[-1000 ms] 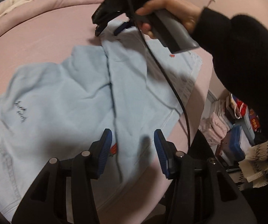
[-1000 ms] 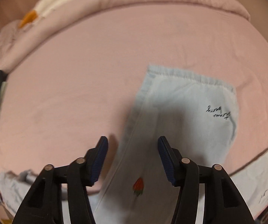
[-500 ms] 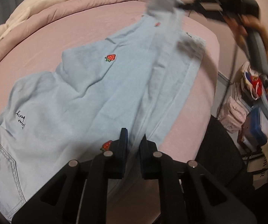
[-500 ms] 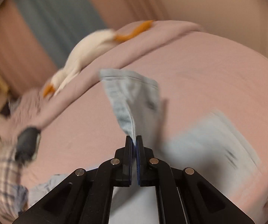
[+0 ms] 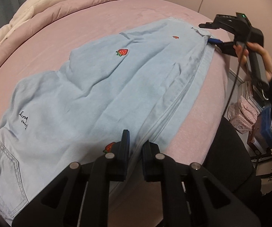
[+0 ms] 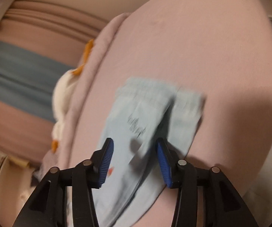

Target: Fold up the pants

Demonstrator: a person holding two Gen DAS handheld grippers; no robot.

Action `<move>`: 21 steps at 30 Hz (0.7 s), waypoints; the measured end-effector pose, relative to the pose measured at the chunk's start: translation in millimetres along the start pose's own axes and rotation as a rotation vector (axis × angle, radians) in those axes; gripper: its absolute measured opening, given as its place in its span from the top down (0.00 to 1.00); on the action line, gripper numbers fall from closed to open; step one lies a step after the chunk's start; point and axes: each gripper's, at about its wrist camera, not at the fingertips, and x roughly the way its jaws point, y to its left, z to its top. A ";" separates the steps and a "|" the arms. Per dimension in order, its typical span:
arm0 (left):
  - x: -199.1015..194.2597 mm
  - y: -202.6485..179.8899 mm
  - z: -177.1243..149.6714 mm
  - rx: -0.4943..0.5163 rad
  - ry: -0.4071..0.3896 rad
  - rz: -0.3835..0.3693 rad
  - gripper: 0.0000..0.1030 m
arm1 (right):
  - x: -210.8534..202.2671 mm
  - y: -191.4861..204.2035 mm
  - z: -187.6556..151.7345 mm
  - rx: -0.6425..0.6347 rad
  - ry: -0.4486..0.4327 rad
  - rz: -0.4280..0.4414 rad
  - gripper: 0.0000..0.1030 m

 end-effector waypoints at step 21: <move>-17.5 -5.2 -3.5 -0.034 -0.013 -0.003 0.86 | 1.5 -54.8 40.4 -0.083 -0.067 -0.132 0.94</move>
